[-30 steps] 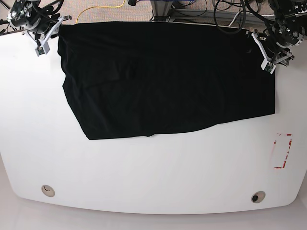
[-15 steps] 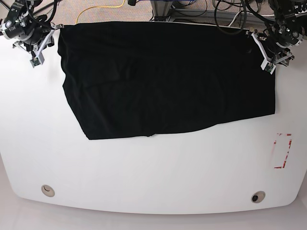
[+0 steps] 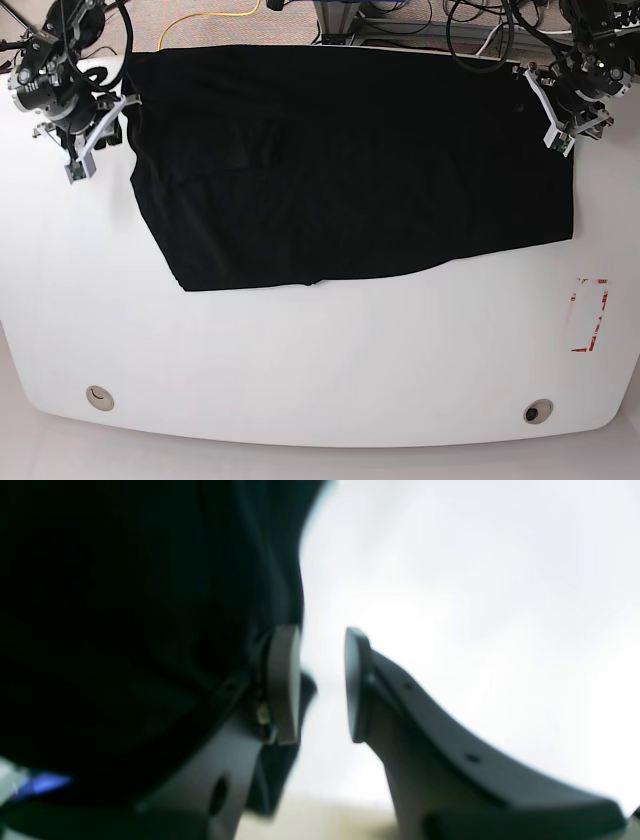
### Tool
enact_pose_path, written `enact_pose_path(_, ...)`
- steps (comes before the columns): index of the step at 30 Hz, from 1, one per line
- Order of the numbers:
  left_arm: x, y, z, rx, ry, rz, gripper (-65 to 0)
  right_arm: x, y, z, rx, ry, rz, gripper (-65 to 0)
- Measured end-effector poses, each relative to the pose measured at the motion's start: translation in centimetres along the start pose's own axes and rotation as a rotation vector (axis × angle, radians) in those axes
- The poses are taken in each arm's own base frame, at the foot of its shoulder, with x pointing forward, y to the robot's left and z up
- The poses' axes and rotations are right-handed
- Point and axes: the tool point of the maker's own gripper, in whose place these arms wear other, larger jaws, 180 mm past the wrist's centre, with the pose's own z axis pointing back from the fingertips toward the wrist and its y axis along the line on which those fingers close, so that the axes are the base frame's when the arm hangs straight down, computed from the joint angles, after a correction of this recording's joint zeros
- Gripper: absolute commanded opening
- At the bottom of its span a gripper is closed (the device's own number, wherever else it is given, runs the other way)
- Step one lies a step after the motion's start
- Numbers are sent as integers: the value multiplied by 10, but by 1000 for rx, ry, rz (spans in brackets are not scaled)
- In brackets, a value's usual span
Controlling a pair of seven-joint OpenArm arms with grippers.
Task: Fold the T-shirt properly
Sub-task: 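Release the right gripper and move it to the shirt's opposite edge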
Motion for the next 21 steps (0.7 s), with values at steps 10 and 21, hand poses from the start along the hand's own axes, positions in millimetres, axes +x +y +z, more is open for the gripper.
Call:
enact_pose_path(10,10,5,1,29,-6,-22,-132,73,0,-39,0,-77,16,-138)
enact_pose_path(21,16,21,9,100,86,-54,-129,123,-22,-90,-6,-71,-63,-140)
